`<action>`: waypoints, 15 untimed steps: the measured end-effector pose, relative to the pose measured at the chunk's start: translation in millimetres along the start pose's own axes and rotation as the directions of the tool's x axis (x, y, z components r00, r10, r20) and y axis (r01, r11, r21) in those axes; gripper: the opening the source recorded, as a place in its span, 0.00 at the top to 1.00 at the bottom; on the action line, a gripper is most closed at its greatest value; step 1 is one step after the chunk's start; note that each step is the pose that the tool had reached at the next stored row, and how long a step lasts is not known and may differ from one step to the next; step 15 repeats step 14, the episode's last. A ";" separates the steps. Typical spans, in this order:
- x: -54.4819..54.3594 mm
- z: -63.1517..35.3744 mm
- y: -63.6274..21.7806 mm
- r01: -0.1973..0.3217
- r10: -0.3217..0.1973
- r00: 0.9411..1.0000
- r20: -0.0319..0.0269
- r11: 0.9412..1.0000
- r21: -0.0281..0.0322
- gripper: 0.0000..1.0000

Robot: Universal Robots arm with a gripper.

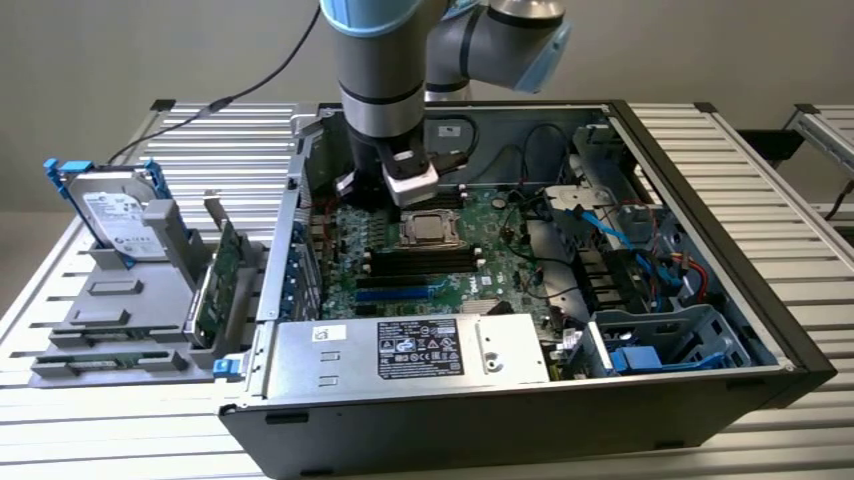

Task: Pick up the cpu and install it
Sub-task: 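Install the second cpu locking lever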

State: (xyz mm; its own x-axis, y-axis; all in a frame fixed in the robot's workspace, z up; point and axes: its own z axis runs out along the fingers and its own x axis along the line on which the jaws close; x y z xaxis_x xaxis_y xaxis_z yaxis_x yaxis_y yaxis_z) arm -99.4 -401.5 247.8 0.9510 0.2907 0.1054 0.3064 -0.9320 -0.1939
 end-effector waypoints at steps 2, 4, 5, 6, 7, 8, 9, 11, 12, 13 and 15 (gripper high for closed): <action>1.5 -7.7 -1.3 0.000 0.000 1.000 0.001 1.000 -0.001 0.89; 2.7 -12.6 -2.1 -0.002 0.002 1.000 0.003 1.000 -0.002 0.89; 2.8 -12.5 -2.1 -0.002 0.002 1.000 0.005 1.000 -0.001 0.89; 2.7 -12.6 -2.1 -0.003 0.003 1.000 0.008 1.000 0.000 0.89; 2.7 -12.6 -2.0 -0.004 0.004 1.000 0.010 1.000 0.001 0.89; 2.7 -12.6 -2.1 -0.004 0.004 1.000 0.012 1.000 0.002 0.89; 2.7 -12.7 -2.1 -0.005 0.005 1.000 0.015 1.000 0.002 0.89; 2.7 -12.6 -2.1 -0.006 0.006 1.000 0.020 1.000 0.004 0.89; 2.7 -12.6 -2.0 -0.006 0.006 1.000 0.022 1.000 0.004 0.89; 2.8 -12.6 -2.1 -0.007 0.007 1.000 0.024 1.000 0.005 0.89; 2.7 -12.6 -2.1 -0.008 0.007 1.000 0.027 1.000 0.006 0.89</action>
